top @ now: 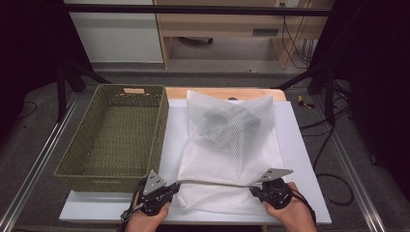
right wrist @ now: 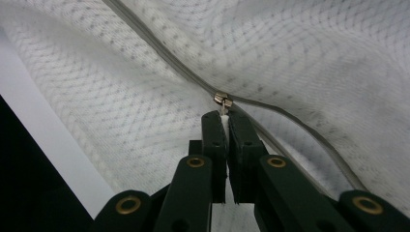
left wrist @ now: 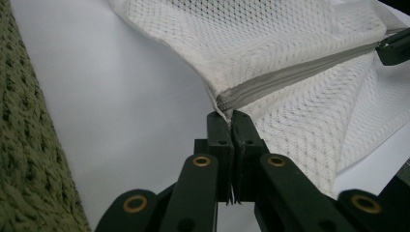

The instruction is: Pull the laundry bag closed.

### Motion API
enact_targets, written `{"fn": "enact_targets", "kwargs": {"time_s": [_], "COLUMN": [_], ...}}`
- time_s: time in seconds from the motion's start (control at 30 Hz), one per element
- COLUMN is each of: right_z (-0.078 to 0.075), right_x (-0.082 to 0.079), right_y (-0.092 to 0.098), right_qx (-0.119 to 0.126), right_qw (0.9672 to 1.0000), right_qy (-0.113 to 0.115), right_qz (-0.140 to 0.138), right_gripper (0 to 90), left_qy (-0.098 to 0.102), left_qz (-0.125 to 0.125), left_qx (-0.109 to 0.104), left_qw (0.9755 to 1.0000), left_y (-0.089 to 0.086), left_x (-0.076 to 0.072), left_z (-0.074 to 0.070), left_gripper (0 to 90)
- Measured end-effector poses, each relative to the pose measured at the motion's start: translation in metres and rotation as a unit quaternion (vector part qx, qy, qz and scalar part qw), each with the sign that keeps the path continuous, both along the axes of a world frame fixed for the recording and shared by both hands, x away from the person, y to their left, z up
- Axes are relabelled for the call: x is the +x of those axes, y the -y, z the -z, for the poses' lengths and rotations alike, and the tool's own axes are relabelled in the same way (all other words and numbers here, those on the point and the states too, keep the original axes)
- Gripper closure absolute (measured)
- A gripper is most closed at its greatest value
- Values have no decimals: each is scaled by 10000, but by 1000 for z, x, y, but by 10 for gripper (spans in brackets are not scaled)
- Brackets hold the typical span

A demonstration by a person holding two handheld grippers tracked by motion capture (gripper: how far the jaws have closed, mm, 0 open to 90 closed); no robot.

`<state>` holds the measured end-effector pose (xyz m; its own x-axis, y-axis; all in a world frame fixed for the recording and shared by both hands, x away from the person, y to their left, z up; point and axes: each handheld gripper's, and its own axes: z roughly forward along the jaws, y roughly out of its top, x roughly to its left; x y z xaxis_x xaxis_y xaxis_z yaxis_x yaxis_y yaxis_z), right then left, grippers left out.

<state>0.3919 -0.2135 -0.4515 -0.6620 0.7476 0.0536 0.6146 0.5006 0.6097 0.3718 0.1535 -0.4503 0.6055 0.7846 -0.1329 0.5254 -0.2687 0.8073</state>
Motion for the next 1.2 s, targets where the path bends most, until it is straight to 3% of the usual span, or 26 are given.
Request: {"fn": "enact_targets", "kwargs": {"time_s": [0.73, 1.2], "right_z": [1, 3], "right_x": [-5, -5], "right_y": [28, 34], "right_qx": [101, 67], "right_qw": [9994, 9994], "right_qy": [-48, -43], "right_qz": [337, 337], "right_gripper": [870, 870], "left_qy": [-3, -10], "left_qz": [2, 2], "left_qx": [10, 18], "left_qw": [10000, 10000], "left_y": [1, 1], "left_x": [0, 0], "left_z": [1, 1], "left_gripper": [887, 887]}}
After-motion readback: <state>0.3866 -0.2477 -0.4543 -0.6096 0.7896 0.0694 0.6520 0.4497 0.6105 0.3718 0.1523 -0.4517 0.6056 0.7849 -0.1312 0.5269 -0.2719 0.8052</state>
